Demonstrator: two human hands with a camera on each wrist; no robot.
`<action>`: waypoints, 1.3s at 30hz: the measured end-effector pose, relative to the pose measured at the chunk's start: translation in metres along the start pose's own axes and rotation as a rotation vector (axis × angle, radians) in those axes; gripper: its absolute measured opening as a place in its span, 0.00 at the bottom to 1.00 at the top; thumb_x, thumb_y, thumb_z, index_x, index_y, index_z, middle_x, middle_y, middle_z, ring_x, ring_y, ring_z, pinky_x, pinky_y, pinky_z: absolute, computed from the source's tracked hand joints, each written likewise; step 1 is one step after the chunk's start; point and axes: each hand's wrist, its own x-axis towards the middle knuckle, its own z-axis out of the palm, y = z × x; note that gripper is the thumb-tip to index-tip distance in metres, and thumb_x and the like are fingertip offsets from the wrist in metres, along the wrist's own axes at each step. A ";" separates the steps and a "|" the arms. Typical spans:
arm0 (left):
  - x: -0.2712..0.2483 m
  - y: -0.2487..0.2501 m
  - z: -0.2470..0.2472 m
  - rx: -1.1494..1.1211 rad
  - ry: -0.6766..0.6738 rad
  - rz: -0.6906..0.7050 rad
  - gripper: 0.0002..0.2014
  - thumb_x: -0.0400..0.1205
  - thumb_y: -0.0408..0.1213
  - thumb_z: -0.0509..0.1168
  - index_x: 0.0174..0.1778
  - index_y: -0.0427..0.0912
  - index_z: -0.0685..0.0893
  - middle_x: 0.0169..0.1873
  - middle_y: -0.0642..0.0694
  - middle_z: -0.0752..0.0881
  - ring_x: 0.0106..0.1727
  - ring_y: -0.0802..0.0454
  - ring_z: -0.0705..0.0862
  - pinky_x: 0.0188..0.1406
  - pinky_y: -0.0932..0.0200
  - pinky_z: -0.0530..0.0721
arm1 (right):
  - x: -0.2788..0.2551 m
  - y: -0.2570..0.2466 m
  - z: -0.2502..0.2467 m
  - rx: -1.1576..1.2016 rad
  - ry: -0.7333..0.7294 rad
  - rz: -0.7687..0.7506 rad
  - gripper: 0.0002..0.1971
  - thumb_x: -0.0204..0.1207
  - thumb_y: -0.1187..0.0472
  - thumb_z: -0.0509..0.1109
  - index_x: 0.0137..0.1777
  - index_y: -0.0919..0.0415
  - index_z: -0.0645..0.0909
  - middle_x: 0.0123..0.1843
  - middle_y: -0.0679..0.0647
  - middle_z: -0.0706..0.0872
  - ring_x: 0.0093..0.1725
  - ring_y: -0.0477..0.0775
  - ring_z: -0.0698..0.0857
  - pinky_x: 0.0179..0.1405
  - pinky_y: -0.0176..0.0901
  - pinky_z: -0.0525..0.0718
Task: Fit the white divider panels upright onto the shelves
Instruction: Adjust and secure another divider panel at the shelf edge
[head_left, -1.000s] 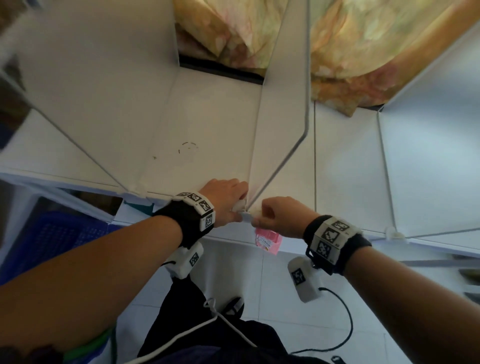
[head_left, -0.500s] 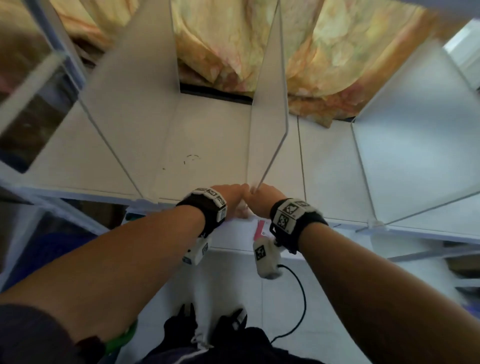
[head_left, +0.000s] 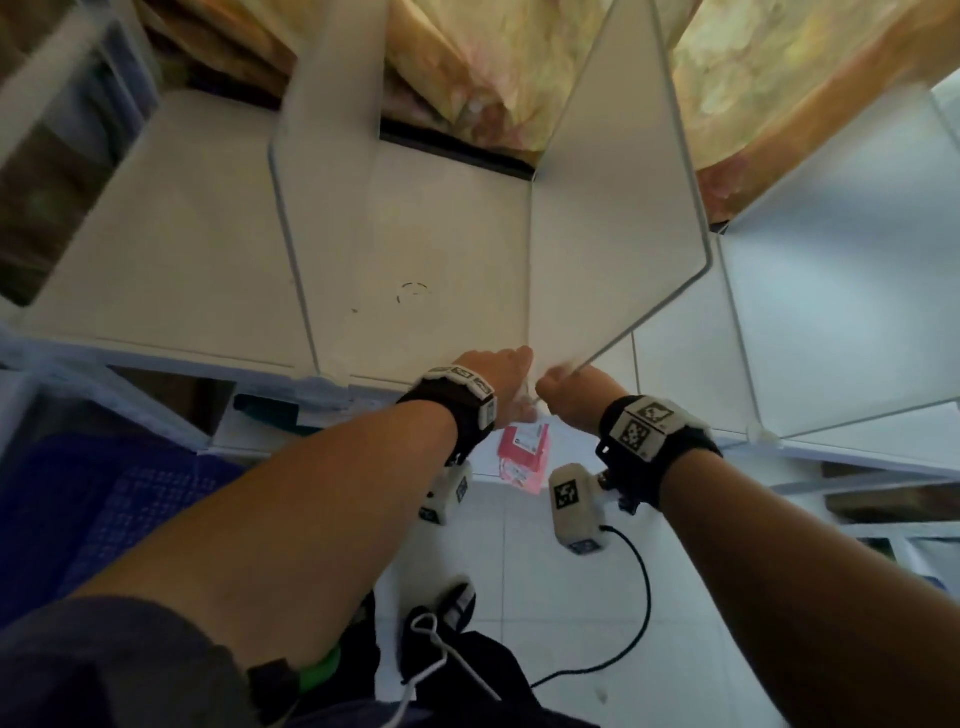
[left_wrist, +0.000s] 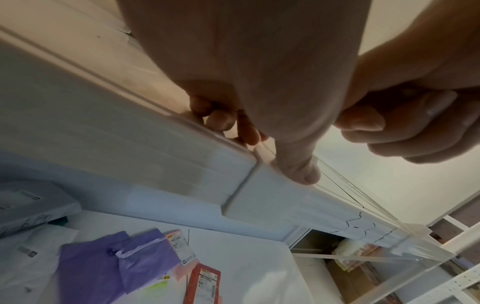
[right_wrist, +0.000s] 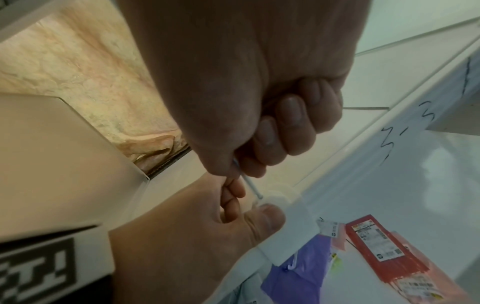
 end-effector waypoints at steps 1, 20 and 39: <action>0.000 0.000 0.000 -0.002 0.003 0.005 0.28 0.76 0.58 0.69 0.62 0.45 0.69 0.58 0.42 0.81 0.53 0.38 0.84 0.46 0.50 0.78 | 0.000 -0.001 0.002 -0.006 0.006 0.027 0.18 0.85 0.69 0.54 0.73 0.69 0.69 0.71 0.65 0.76 0.69 0.61 0.79 0.65 0.49 0.77; -0.012 -0.020 0.008 0.217 0.036 -0.008 0.27 0.79 0.64 0.62 0.61 0.46 0.73 0.55 0.44 0.82 0.53 0.41 0.84 0.46 0.48 0.75 | -0.007 0.022 0.027 0.048 0.036 -0.109 0.24 0.81 0.40 0.55 0.32 0.55 0.74 0.30 0.50 0.80 0.30 0.48 0.78 0.29 0.41 0.70; 0.000 0.009 -0.003 -0.008 0.202 -0.041 0.71 0.61 0.67 0.77 0.80 0.55 0.26 0.81 0.41 0.60 0.77 0.40 0.65 0.76 0.41 0.65 | -0.058 0.002 -0.075 0.409 0.352 -0.226 0.25 0.74 0.40 0.65 0.63 0.57 0.78 0.31 0.47 0.86 0.29 0.48 0.85 0.34 0.48 0.87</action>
